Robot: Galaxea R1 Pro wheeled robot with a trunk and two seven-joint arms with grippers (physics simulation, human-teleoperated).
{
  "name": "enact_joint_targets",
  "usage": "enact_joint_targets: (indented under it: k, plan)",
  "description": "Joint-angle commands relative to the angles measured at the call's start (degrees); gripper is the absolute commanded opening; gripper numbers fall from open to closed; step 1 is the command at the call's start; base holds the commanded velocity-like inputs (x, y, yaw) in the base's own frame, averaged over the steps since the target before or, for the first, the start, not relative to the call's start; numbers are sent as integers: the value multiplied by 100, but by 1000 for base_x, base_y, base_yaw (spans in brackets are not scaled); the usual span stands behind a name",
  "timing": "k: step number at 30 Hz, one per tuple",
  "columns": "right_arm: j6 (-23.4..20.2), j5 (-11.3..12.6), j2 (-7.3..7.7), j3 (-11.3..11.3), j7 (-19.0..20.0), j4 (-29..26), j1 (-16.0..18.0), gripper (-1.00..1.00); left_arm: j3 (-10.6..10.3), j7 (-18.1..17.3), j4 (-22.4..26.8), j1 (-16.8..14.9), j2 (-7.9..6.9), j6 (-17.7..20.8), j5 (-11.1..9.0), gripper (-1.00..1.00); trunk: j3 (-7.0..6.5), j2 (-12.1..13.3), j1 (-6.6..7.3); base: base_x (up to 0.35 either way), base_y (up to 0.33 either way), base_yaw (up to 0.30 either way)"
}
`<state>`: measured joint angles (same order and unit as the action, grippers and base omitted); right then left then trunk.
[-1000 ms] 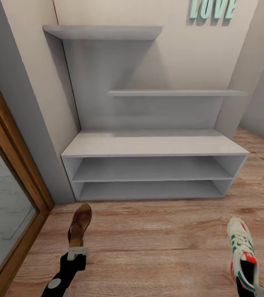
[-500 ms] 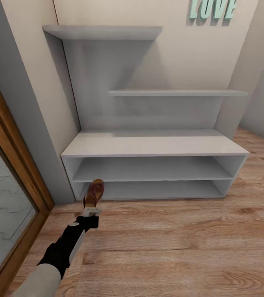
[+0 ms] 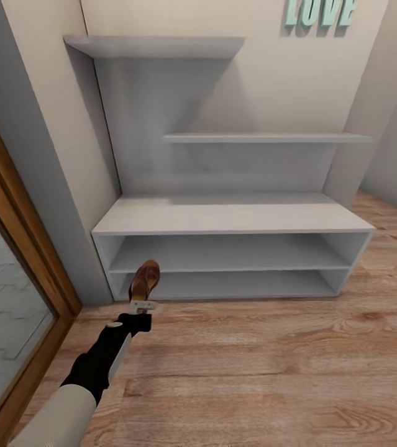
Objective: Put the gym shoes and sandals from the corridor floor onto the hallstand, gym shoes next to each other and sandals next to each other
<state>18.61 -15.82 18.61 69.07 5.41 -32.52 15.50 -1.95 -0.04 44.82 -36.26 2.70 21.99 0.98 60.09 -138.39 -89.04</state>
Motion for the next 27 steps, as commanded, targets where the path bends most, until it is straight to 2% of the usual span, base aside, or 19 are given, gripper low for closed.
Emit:
enact_joint_targets:
  k: [1, 5, 9, 12, 15, 20, 27]
  plan:
    - [26, -31, -3, 53, 57, -38, 10, -100, -5, -13, 19, -17, 9, 85, 34, -100, 29, -44, -21, 0, 0, 0]
    - [36, -33, 26, 98, 57, -125, 11, -100, -7, -3, 34, -144, 72, 324, 45, -100, 133, -204, -109, 0, 0, 0]
    - [35, -35, 18, 92, 56, -187, 11, -100, -5, 24, 36, -195, 85, 375, 60, -100, 241, -365, -197, 0, 0, 0]
    - [31, -35, 13, 90, 56, -198, 13, -100, 0, 173, 29, -203, 83, 383, 63, -100, 322, -485, -263, 0, 0, 0]
    - [29, -35, 11, 92, 56, -207, 8, -100, -1, 329, 28, -205, 82, 385, 52, -100, 416, -489, -271, 0, 0, 0]
    - [29, -35, 11, 95, 56, -210, 12, -100, 1, 366, 27, -200, 82, 380, 44, -100, 572, -496, -283, 0, 0, 0]
    - [22, -41, 9, 86, 56, -204, 11, -100, -13, 363, 27, -151, 74, 356, 47, -100, 599, -496, -283, 0, 0, 0]
